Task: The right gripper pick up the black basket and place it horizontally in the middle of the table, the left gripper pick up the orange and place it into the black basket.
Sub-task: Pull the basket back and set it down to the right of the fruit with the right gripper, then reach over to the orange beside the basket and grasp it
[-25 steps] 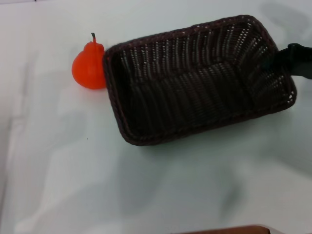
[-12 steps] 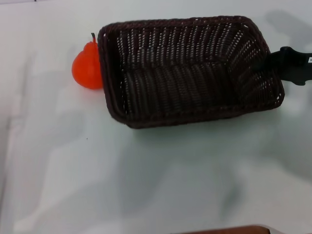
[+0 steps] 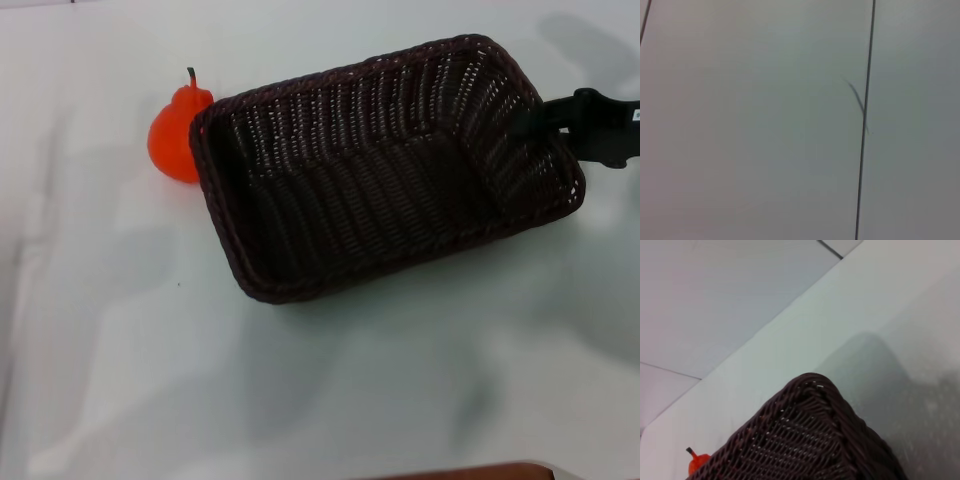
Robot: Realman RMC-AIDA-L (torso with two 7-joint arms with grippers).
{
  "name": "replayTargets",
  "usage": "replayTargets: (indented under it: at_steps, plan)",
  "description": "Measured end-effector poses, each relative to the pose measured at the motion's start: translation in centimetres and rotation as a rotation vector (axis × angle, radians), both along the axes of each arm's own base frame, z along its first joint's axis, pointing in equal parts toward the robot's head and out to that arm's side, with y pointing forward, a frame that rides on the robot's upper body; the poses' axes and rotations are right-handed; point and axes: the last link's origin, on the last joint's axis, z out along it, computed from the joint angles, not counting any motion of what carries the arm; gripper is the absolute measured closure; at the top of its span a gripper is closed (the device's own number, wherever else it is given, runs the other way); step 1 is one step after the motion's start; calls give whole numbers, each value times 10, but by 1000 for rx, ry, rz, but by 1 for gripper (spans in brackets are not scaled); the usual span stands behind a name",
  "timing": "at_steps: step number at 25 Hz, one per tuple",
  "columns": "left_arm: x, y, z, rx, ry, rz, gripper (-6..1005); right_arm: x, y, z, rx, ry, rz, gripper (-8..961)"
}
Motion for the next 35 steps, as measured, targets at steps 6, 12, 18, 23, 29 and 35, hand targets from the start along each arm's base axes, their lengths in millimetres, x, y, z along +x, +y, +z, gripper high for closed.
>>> replayTargets:
  at_steps: [6, 12, 18, 23, 29, 35]
  plan:
    - [-1, -2, 0, 1, -1, 6, 109, -4, -6, 7, 5, 48, 17, 462]
    - [0, -2, -4, -44, -20, -15, 109, -5, -12, 27, 51, 48, 44, 246]
    - [-1, 7, 1, -276, -91, -119, 115, 4, -20, 65, 245, 71, 159, 193]
    - [4, 32, 13, -537, -91, -128, 143, -1, -33, 76, 479, 166, 426, 168]
    - [17, 68, 4, -697, -40, -95, 176, -5, -52, 52, 643, 302, 674, 173]
    - [36, 100, -22, -822, 74, -73, 191, -8, -70, 24, 747, 344, 818, 178]
